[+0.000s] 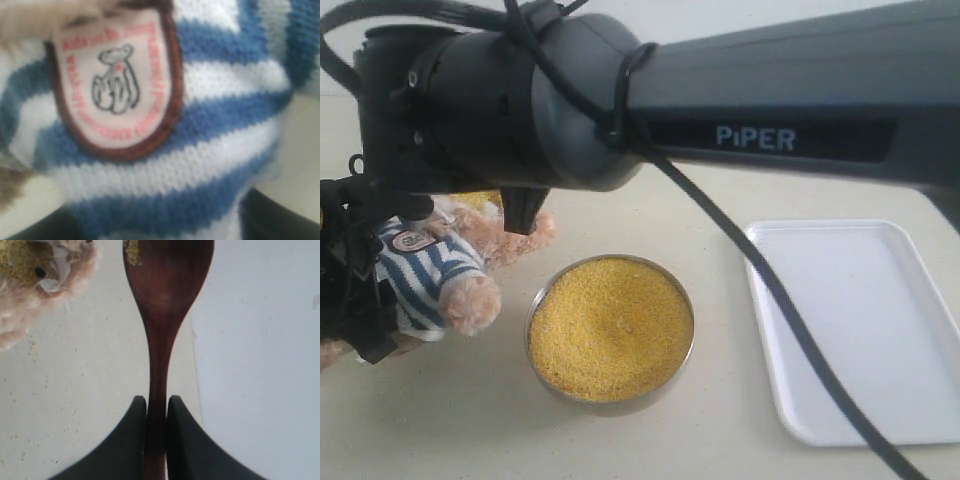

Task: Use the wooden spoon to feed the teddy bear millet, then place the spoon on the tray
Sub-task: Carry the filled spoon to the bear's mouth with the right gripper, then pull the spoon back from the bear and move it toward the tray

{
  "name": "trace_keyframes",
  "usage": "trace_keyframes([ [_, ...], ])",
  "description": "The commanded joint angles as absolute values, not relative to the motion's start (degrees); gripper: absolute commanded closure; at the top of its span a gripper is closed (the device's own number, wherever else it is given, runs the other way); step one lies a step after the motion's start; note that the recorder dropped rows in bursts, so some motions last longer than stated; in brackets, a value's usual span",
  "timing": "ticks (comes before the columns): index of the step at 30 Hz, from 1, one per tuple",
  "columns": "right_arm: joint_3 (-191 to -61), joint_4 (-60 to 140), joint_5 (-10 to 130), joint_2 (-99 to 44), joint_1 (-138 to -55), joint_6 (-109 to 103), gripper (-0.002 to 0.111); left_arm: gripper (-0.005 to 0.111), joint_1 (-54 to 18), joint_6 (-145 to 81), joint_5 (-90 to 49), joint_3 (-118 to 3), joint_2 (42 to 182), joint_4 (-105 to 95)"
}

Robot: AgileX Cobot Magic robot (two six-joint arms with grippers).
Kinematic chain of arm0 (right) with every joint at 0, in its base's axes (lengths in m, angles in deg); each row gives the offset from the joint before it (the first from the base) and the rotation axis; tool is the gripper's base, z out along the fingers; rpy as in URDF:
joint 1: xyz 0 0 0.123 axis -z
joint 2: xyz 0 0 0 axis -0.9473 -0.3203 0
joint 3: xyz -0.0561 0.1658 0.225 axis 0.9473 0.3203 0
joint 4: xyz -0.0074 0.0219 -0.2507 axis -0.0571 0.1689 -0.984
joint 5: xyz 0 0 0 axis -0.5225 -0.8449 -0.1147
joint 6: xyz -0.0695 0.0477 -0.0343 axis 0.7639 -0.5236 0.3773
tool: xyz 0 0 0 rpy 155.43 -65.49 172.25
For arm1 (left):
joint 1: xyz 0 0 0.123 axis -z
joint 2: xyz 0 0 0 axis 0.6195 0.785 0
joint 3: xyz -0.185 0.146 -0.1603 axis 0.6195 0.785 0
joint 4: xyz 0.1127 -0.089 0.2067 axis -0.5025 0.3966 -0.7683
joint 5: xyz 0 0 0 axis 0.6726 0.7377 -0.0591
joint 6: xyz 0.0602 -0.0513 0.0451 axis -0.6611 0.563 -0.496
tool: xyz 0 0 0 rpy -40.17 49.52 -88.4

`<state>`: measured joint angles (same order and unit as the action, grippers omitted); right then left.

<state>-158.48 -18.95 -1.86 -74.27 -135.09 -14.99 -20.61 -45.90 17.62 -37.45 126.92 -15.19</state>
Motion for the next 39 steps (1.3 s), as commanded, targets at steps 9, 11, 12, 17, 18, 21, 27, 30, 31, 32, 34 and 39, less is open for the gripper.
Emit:
trace_keyframes([
  [9, -154.06, -27.56, -1.38, -73.28, -137.14, -21.67, 0.109, 0.103, -20.32, -45.59, 16.16, -37.77, 126.35, -14.94],
  [11, -154.06, -27.68, -1.27, -73.28, -137.14, -21.67, 0.109, 0.103, -20.32, -45.59, 16.16, -37.77, 126.35, -14.94],
  [12, -154.06, -27.68, -1.16, -73.28, -137.14, -21.67, 0.109, 0.103, -20.32, -45.59, 16.16, -37.77, 126.35, -14.94],
  [17, -154.06, -27.68, -0.64, -73.38, -137.14, -22.57, 0.109, 0.103, -20.32, -45.59, 16.16, -37.77, 126.35, -14.94],
  [18, -154.06, -27.68, -0.64, -73.50, -137.14, -22.57, 0.109, 0.103, -20.32, -45.59, 16.16, -37.77, 126.35, -14.94],
  [21, -154.06, -27.68, -0.77, -74.18, -137.14, -22.57, 0.109, 0.103, -20.32, -45.59, 16.16, -37.77, 126.35, -14.94],
  [27, -154.06, -27.22, -1.18, -73.88, -137.14, -22.54, 0.109, 0.103, -20.32, -45.59, 16.16, -37.77, 126.35, -14.94],
  [30, -154.06, -24.48, -0.19, -72.29, -136.90, -22.54, 0.109, 0.103, -20.32, -45.59, 16.16, -37.77, 126.35, -14.94],
  [31, -154.06, -22.35, 0.88, -71.37, -136.45, -22.43, 0.109, 0.103, -20.32, -45.59, 16.16, -37.77, 126.35, -14.94],
  [32, -154.06, -19.57, 1.93, -70.34, -135.76, -22.00, 0.109, 0.103, -20.32, -45.59, 16.16, -37.77, 126.35, -14.94],
  [34, -154.06, -13.84, 3.88, -68.01, -134.12, -21.30, 0.109, 0.103, -20.32, -45.59, 16.16, -37.77, 126.35, -14.94],
  [39, -154.06, 5.83, 4.15, -62.87, -127.00, -13.89, 0.109, 0.103, -20.32, -45.59, 16.16, -37.77, 126.35, -14.94],
])
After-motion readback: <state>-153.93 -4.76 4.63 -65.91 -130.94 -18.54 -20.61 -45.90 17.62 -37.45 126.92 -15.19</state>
